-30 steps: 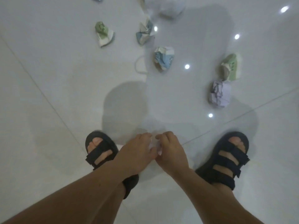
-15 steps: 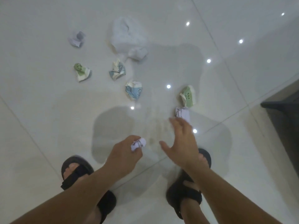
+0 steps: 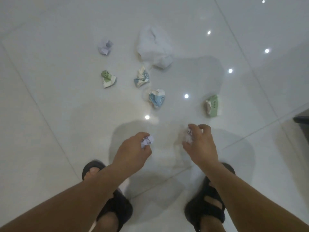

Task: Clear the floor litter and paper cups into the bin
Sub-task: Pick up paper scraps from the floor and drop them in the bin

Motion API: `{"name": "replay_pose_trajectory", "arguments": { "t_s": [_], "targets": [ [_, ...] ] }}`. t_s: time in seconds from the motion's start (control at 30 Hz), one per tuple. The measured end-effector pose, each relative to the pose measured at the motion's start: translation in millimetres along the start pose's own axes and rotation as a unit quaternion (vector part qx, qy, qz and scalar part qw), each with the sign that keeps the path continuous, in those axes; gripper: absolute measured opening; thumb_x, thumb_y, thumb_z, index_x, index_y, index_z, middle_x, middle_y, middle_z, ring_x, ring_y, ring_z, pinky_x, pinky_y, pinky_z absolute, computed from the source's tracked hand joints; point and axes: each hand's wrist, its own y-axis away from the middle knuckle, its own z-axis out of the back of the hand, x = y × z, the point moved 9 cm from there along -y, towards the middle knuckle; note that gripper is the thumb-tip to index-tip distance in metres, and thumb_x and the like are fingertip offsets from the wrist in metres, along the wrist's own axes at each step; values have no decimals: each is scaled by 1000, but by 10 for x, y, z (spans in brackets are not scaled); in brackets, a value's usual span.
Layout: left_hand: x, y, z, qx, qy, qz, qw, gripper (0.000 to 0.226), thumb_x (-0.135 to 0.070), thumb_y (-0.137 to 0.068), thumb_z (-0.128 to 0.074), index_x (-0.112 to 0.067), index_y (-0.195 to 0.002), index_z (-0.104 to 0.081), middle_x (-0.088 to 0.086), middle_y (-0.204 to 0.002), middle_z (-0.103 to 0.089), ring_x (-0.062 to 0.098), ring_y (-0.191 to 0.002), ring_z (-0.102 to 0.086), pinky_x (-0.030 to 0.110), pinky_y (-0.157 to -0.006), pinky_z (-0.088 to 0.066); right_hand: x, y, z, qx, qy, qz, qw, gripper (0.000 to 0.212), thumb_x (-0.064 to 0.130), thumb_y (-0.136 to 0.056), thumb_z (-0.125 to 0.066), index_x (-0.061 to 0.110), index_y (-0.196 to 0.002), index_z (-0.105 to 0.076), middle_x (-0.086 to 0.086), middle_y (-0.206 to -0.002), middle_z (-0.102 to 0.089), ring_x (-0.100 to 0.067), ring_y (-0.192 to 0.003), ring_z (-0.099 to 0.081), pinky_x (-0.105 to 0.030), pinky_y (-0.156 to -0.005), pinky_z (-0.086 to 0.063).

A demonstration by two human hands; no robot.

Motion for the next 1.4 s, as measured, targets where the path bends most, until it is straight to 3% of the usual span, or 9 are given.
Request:
{"name": "replay_pose_trajectory", "arguments": {
  "t_s": [0.1, 0.2, 0.27, 0.43, 0.8, 0.97, 1.13, 1.4],
  "targets": [
    [-248, 224, 375, -20, -12, -15, 1000, 26, -23, -89, -54, -29, -115, -59, -7, -99, -64, 14, -86, -59, 27, -77, -47, 486, 256, 262, 17, 0, 39, 999, 64, 33, -82, -72, 33, -137, -41, -2, -143, -29, -24, -115, -52, -32, -87, -53],
    [-566, 514, 857, -43, -58, -48, 996, 10, -21, -89, -49, -27, -93, -57, -6, -87, -60, 16, -79, -55, 27, -70, -41, 1082, 492, 677, 30, 22, 82, 996, 65, 35, -81, -72, 33, -138, -39, -2, -144, -30, -25, -115, -52, -32, -86, -52],
    [-772, 758, 1179, -43, -81, -68, 993, 13, -18, -89, -46, -26, -80, -49, -4, -80, -57, 18, -73, -53, 28, -66, -38, 1534, 683, 987, 40, 50, 118, 991, 65, 38, -81, -71, 33, -138, -39, -2, -144, -30, -24, -116, -52, -31, -86, -52],
    [-1169, 1531, 2152, -89, -64, -51, 993, 19, -18, -93, -49, -12, -107, -61, 0, -107, -65, 18, -91, -60, 31, -84, -47, 2698, 1299, 1811, 64, 114, 219, 967, 64, 41, -81, -69, 33, -135, -35, -4, -141, -34, -26, -111, -54, -33, -82, -52],
    [-1643, 3486, 4462, -200, -15, -50, 978, 28, -17, -90, -49, -17, -116, -58, 3, -114, -63, 24, -98, -60, 35, -87, -48, 5254, 2780, 3168, 73, 194, 327, 922, 57, 36, -80, -64, 32, -132, -42, 4, -130, -39, -21, -107, -55, -22, -70, -39],
    [-1408, 4276, 5518, -274, -19, -36, 961, 16, -21, -92, -46, -18, -101, -59, 3, -103, -64, 25, -94, -59, 30, -79, -48, 6295, 3322, 3401, 73, 206, 349, 912, 60, 37, -78, -60, 37, -134, -39, 7, -133, -38, -20, -110, -54, -24, -74, -40],
    [-1168, 4600, 6336, -295, -29, -3, 955, 21, -22, -91, -45, -21, -108, -58, 0, -107, -62, 24, -99, -59, 28, -83, -47, 7140, 3521, 3524, 60, 228, 393, 889, 65, 46, -78, -62, 36, -136, -36, 4, -136, -37, -21, -113, -53, -27, -77, -44],
    [-1368, 4374, 7310, -321, -46, 8, 946, 24, -28, -90, -51, -20, -112, -58, 1, -108, -64, 21, -96, -61, 29, -84, -51, 8298, 3228, 3753, 54, 227, 434, 870, 70, 46, -85, -62, 32, -146, -30, 2, -143, -33, -22, -119, -50, -27, -89, -44]
  ]
}}
